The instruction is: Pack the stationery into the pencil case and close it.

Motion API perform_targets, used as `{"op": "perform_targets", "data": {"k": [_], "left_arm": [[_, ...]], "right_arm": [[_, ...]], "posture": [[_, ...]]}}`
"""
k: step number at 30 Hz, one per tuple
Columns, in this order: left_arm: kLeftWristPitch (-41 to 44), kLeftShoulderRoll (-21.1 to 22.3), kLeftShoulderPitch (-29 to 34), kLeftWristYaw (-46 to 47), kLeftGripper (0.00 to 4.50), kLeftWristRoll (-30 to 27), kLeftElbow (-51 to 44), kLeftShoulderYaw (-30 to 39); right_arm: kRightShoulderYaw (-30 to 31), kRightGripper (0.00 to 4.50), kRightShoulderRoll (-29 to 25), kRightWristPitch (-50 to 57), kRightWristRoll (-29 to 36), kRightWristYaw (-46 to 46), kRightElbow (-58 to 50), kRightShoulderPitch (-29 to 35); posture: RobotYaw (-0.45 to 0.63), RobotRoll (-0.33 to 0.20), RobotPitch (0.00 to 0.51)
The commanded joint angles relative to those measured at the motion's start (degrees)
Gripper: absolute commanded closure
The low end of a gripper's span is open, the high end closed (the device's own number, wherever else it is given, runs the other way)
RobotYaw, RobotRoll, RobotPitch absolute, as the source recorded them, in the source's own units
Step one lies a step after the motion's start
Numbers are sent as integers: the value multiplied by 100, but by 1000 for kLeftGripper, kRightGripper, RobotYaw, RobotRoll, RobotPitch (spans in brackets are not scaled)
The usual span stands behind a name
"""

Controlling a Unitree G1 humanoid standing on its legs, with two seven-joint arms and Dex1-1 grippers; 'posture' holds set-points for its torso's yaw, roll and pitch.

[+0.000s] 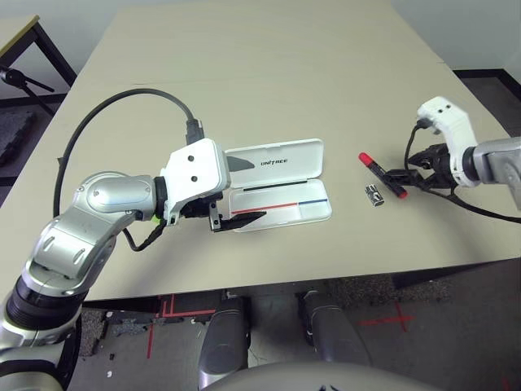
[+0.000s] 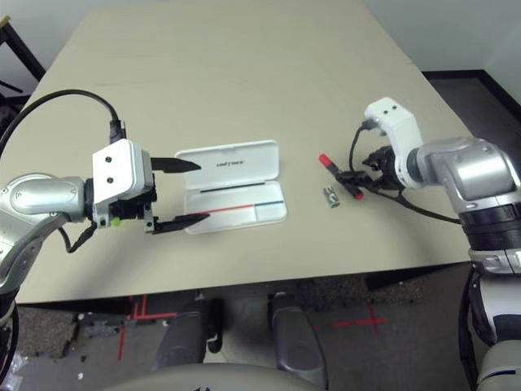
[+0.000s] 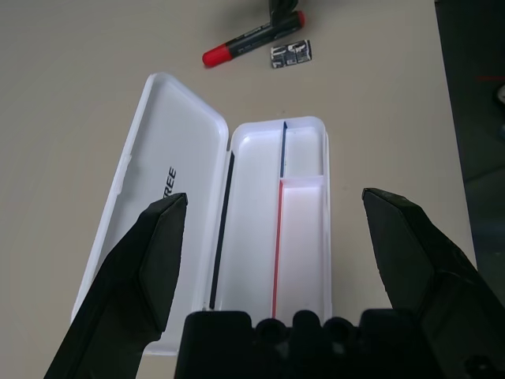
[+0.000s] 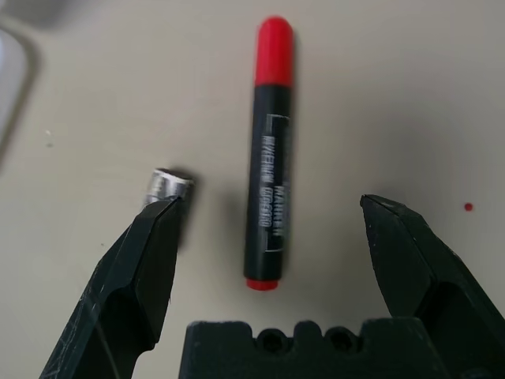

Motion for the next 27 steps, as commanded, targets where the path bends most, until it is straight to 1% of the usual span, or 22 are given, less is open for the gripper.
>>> {"op": "perform_targets", "data": {"k": [1,6,11,17,23,26,27], "left_arm": [[115,18,43,93,30,-93,-173,-32],[180,35,64,191,30,-134,-276,-34],[328,50,-47,277,30,-226,-454,-25],[425,87,-106,343,30,-309,-521,-15],[498,96,-172,388,30,-353,-551,-36],[504,105,-182,396,0,-370,-543,-34],[501,106,-183,399,0,-373,-540,-36]], "right_arm": [[286,0,176,-446,-299,150,555,-210],[429,0,571,-944,-597,235,1278,-460],[434,0,942,-1284,-830,192,1815,-488],[385,0,1151,-1655,-1079,125,2288,-476],[322,0,1250,-1633,-1218,162,2427,-469],[270,595,1250,-1600,-1260,181,2431,-458],[252,940,1244,-1588,-1274,185,2427,-455]], "posture": [[-16,0,144],[3,0,144],[20,0,144],[24,0,143],[23,0,144],[22,0,144],[22,0,144]]}}
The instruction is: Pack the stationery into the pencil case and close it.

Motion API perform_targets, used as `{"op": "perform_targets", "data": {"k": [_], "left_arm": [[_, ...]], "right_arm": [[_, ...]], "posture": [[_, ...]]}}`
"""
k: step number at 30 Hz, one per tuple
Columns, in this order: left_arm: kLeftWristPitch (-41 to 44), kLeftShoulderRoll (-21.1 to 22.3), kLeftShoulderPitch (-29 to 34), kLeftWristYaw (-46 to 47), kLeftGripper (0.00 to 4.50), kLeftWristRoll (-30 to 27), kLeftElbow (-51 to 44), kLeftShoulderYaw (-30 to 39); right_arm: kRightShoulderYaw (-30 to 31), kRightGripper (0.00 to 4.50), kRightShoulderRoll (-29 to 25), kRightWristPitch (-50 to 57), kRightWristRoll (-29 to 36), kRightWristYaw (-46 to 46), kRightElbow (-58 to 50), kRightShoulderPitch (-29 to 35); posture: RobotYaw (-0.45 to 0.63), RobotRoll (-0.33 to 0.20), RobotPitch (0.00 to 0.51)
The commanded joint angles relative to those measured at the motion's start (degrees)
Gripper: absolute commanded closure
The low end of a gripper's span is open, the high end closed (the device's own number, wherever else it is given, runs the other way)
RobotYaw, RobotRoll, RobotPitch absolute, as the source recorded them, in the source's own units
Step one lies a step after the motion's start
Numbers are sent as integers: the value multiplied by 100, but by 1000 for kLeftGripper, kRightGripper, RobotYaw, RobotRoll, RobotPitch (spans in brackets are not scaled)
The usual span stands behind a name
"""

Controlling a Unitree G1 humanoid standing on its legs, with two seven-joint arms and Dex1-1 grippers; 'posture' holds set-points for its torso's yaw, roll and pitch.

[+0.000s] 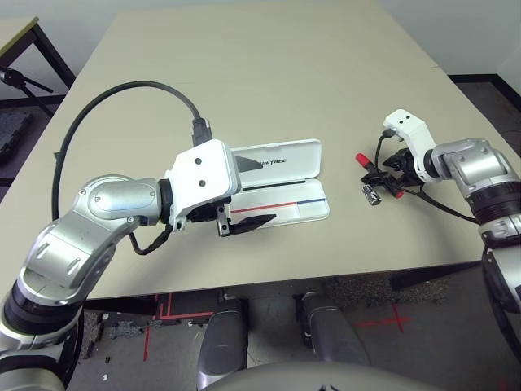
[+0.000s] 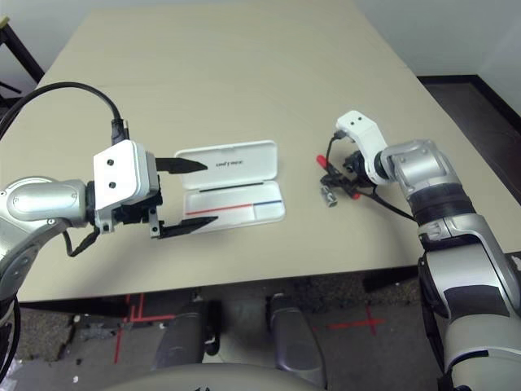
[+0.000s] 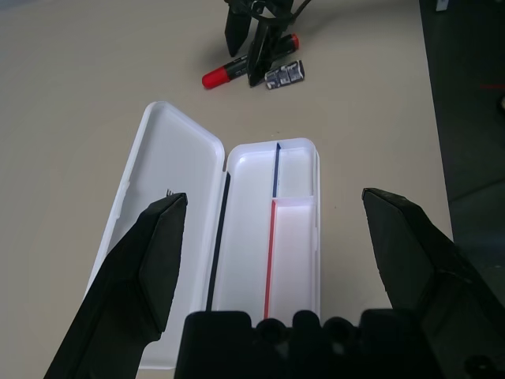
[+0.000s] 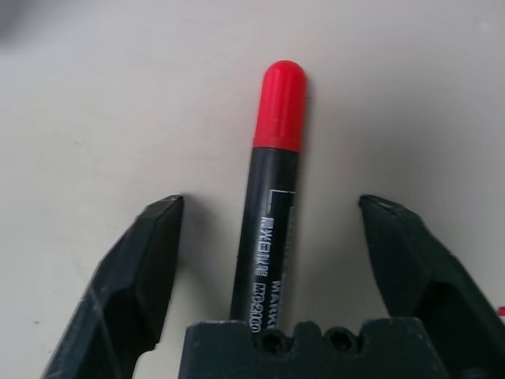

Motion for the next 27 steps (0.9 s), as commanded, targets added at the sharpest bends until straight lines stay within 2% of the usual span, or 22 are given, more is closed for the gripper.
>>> {"op": "perform_targets", "data": {"k": [1,7,9,15,22,27], "left_arm": [[54,52,-39,18,0,-67,-108,-43],[26,43,-54,10,0,-69,-69,-60],[23,44,-52,7,0,-70,-65,-61],[66,42,-95,19,0,-92,-80,-69],[45,59,-93,-6,0,-80,-47,-72],[-26,77,-93,-50,0,-38,29,-102]], "right_arm": [[30,1334,41,138,-132,13,216,134],[-119,3494,-43,143,-214,-6,296,70],[-149,3994,-87,145,-231,3,303,55],[-214,3994,-388,146,-251,134,164,61],[-238,3994,-911,-357,-270,550,-255,219],[-369,3994,-1390,-1780,-125,1243,-1075,820]], "posture": [[22,0,144],[17,0,143],[17,0,143],[14,0,145],[7,0,147],[-1,0,145]]}}
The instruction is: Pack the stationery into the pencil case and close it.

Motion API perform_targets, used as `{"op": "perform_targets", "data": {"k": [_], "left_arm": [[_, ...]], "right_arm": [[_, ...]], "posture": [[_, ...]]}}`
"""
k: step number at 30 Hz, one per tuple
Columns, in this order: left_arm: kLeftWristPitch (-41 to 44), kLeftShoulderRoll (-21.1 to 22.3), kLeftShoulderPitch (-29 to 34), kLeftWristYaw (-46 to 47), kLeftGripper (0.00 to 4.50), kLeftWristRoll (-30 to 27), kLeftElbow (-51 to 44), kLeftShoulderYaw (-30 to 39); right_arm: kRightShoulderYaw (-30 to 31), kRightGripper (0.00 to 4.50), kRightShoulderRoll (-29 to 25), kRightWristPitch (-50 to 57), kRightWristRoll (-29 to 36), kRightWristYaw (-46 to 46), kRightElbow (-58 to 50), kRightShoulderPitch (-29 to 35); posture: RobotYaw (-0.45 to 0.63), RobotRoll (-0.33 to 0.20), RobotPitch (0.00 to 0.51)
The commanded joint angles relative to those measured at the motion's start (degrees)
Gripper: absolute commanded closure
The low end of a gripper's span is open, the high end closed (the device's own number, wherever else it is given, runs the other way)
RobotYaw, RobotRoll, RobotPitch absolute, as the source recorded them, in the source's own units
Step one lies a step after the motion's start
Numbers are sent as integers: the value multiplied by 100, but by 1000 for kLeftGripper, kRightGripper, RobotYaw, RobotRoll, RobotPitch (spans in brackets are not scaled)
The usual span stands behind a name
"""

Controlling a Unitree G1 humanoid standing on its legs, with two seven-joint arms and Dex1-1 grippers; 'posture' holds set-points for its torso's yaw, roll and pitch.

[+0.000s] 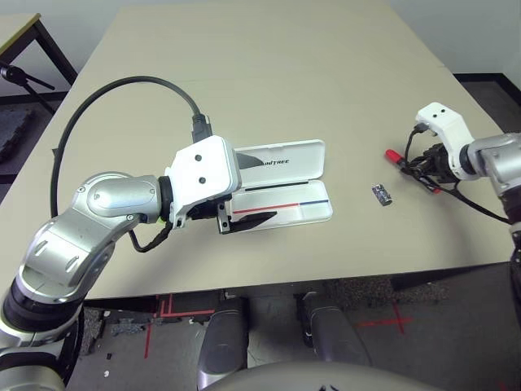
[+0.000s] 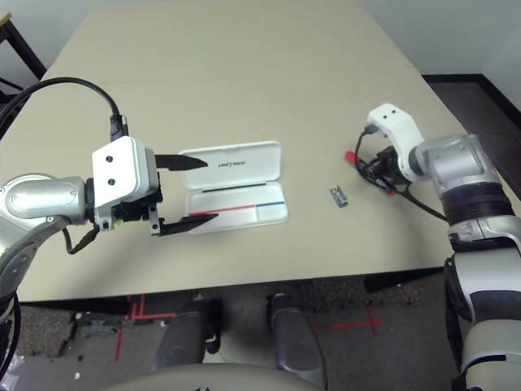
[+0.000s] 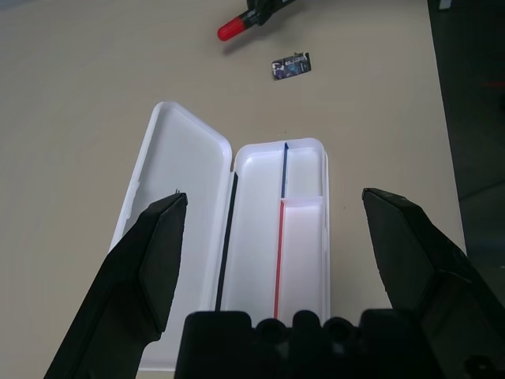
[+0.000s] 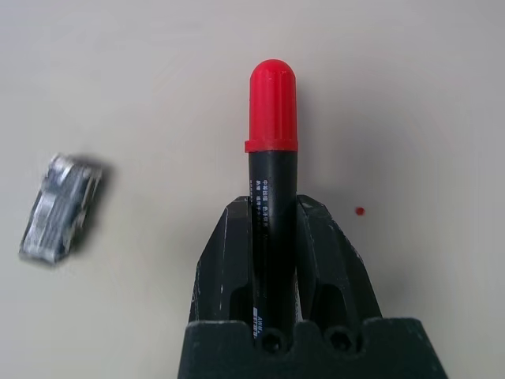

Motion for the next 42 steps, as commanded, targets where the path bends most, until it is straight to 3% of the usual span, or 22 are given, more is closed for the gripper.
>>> {"op": "perform_targets", "data": {"k": [1,10,18,28,42], "left_arm": [[-58,56,5,-70,0,-9,36,-91],[-106,81,-2,-88,0,20,34,-144],[-98,93,-27,-79,0,48,60,-180],[-99,88,23,-12,0,106,30,-198],[-121,137,130,23,0,161,-4,-157]], "right_arm": [[-101,3994,-272,-961,87,528,-552,374],[-104,3994,-397,-1702,249,1248,-1785,703],[415,3994,-205,-1682,-111,1650,-2553,250],[1178,3994,857,-812,-672,1369,-2934,-436],[1676,3994,2019,-795,-1103,827,-2828,-579]], "posture": [[-4,0,143],[-6,0,142],[2,0,141],[19,0,134],[39,0,127]]}}
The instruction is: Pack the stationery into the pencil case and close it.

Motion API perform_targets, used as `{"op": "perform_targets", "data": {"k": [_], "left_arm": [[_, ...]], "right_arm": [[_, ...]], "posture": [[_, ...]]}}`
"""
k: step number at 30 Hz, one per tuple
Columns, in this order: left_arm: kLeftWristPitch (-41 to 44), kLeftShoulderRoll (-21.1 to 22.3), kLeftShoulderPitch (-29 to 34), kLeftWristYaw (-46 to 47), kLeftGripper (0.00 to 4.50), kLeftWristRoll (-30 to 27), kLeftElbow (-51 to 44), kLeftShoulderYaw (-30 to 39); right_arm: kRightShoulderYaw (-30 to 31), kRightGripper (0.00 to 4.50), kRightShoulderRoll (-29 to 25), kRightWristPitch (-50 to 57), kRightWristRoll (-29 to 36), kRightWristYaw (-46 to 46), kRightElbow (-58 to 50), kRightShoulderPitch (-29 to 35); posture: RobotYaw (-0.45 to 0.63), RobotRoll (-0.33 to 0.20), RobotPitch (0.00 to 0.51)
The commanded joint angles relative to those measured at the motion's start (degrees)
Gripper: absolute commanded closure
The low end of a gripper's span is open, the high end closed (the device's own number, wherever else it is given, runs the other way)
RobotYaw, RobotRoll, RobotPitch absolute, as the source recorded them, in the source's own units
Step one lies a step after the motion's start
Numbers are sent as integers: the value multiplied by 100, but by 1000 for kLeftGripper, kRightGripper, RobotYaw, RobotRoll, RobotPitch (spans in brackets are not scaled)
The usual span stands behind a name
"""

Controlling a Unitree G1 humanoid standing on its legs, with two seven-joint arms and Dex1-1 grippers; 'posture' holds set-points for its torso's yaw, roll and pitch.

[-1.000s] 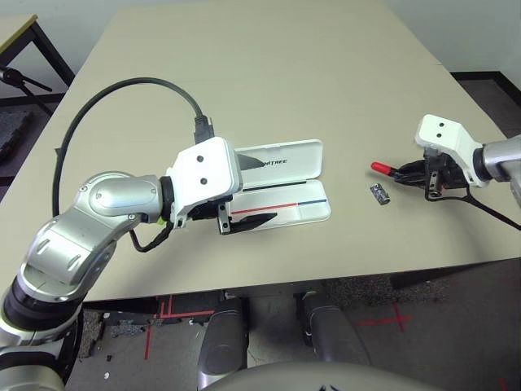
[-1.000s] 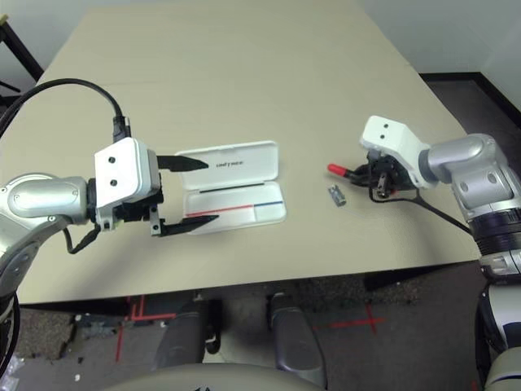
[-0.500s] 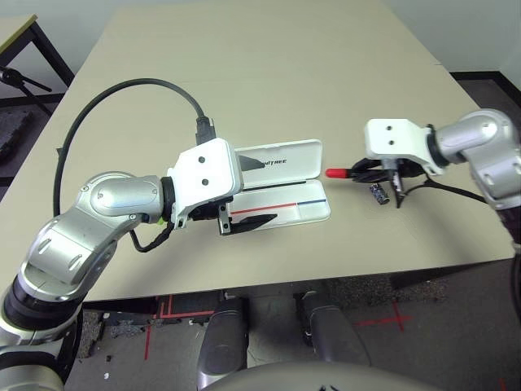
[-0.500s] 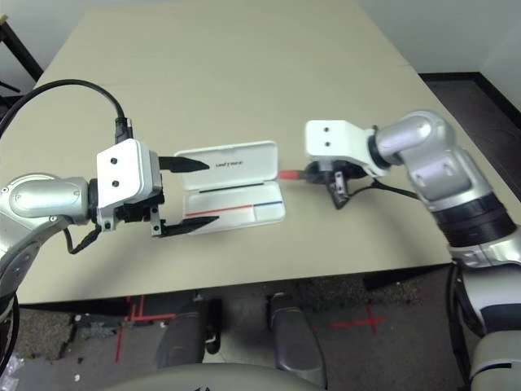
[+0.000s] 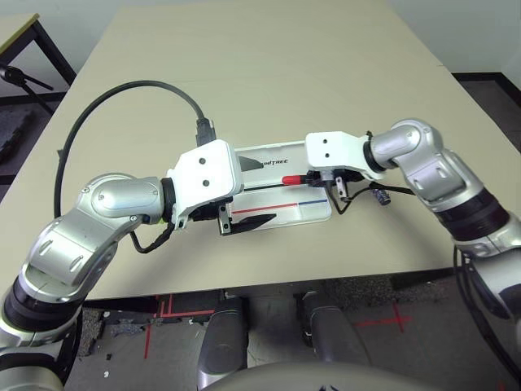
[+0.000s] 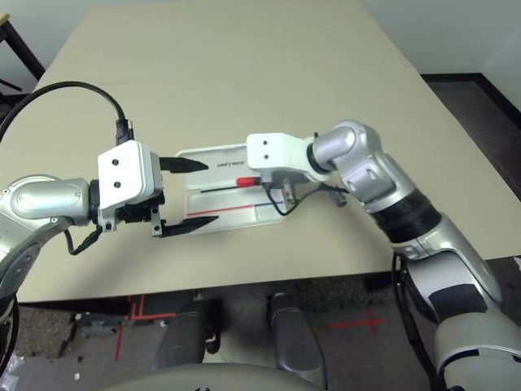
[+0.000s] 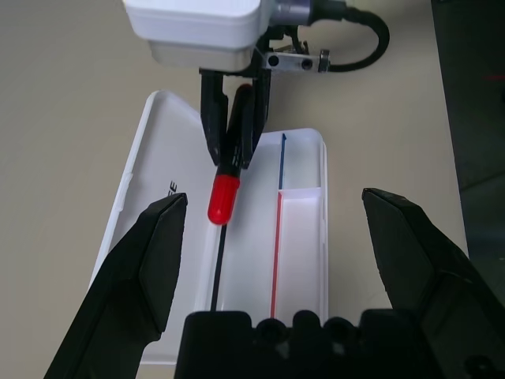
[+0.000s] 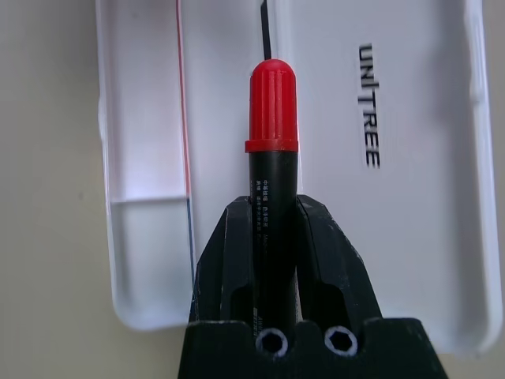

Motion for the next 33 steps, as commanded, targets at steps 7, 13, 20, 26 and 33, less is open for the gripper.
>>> {"op": "perform_targets", "data": {"k": [7,13,20,26,33], "left_arm": [[-60,129,174,-5,0,34,-78,24],[-143,170,302,-16,0,31,-80,63],[-43,188,243,9,0,-54,-160,89],[20,180,141,27,0,-79,-155,61],[-8,164,83,9,0,-40,-64,17]], "right_arm": [[217,3994,275,-204,-143,-126,147,51],[187,3994,380,-764,-52,-206,325,246],[-78,2946,465,-1199,202,-242,559,295],[-447,719,319,-1174,647,-83,471,349],[-1165,20,-309,-407,1608,358,-118,649]], "posture": [[41,0,128],[42,0,134],[40,0,135],[36,0,131],[31,0,129]]}}
